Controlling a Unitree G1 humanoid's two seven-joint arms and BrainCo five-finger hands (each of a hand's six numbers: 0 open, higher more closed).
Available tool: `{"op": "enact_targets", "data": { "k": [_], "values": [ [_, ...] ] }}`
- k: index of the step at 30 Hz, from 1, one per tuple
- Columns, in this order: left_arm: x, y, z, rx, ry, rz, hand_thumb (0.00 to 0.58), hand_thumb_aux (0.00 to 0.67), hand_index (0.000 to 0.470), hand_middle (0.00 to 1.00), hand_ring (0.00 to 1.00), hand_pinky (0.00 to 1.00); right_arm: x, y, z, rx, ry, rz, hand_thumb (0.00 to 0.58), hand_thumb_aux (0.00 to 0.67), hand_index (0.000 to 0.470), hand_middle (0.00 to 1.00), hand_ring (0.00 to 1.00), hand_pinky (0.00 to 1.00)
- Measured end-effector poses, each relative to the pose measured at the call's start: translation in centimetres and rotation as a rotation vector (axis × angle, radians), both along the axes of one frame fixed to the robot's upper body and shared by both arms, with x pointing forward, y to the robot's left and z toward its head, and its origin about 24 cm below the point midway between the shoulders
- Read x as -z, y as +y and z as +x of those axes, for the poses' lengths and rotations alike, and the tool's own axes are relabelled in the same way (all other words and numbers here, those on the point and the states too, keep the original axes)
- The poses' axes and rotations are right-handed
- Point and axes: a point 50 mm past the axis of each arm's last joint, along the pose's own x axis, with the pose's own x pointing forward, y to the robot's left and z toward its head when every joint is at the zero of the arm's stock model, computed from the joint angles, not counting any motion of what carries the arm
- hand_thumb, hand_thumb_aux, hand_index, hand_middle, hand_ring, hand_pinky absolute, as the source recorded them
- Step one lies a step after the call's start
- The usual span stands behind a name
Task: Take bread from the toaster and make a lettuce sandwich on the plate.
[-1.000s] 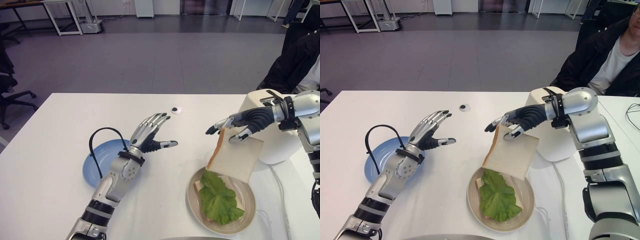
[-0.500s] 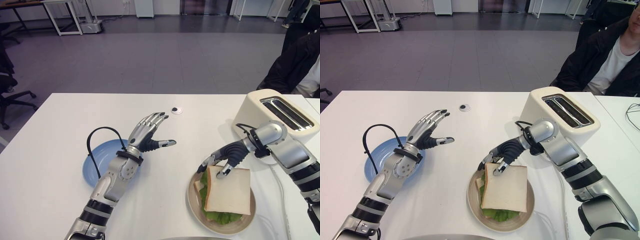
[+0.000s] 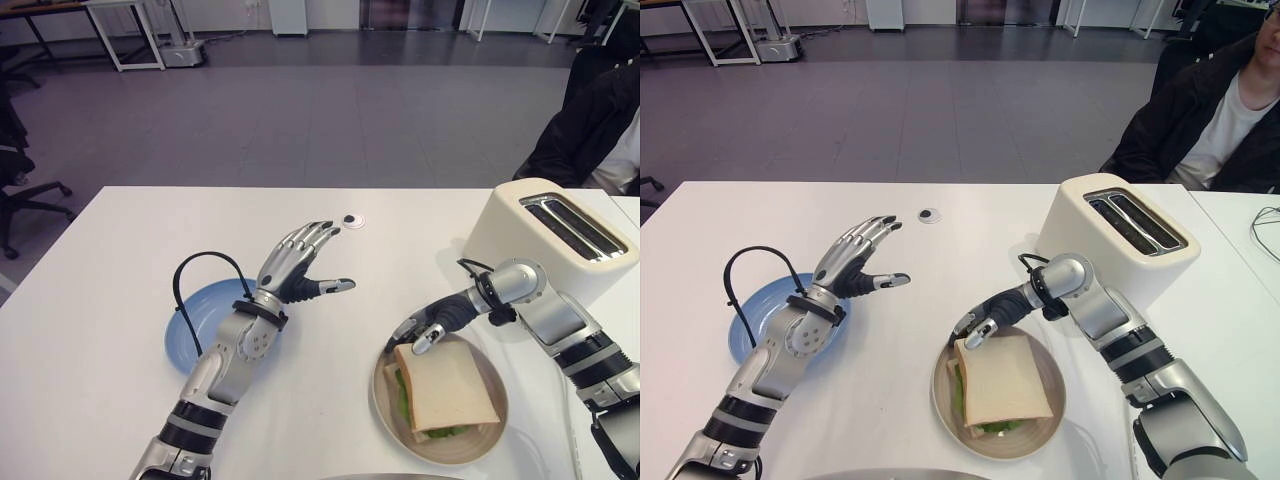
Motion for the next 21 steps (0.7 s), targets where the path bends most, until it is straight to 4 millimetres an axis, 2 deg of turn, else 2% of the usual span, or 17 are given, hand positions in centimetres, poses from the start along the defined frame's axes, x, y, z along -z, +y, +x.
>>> {"op": "enact_targets", "data": {
  "k": [3, 5, 7, 10, 15, 18, 21],
  "values": [
    [-1.7, -2.8, -2.0, 0.285, 0.014, -0.11, 0.0, 0.0, 0.0, 0.0, 0.0, 0.0, 0.0, 0.0, 0.1, 0.004, 0.002, 0.004, 0.0, 0.0, 0.0, 0.0, 0.0, 0.0],
    [-3.0, -4.8, -4.4, 0.539, 0.033, -0.178, 0.0, 0.0, 0.0, 0.0, 0.0, 0.0, 0.1, -0.1, 0.1, 0.008, 0.003, 0.006, 0.0, 0.0, 0.0, 0.0, 0.0, 0.0],
    [-2.9, -5.0, -5.2, 0.623, 0.09, -0.198, 0.0, 0.0, 0.0, 0.0, 0.0, 0.0, 0.1, -0.2, 0.0, 0.011, 0.005, 0.008, 0.0, 0.0, 0.0, 0.0, 0.0, 0.0],
    [-2.5, -6.3, -7.4, 0.835, 0.232, -0.202, 0.0, 0.0, 0.0, 0.0, 0.0, 0.0, 0.2, -0.4, 0.1, 0.017, 0.005, 0.01, 0.0, 0.0, 0.0, 0.0, 0.0, 0.0],
    [-1.1, -7.5, -9.2, 0.986, 0.425, -0.156, 0.0, 0.0, 0.0, 0.0, 0.0, 0.0, 0.4, -0.5, 0.3, 0.033, 0.014, 0.018, 0.0, 0.0, 0.0, 0.0, 0.0, 0.0],
    [0.5, -7.3, -9.7, 0.996, 0.575, -0.11, 0.0, 0.0, 0.0, 0.0, 0.0, 0.0, 0.4, -0.6, 0.4, 0.042, 0.014, 0.025, 0.0, 0.0, 0.0, 0.0, 0.0, 0.0],
    [1.1, -7.6, -9.8, 1.004, 0.63, -0.1, 0.0, 0.0, 0.0, 0.0, 0.0, 0.0, 0.4, -0.6, 0.5, 0.045, 0.015, 0.028, 0.0, 0.0, 0.0, 0.0, 0.0, 0.0]
  ]
}}
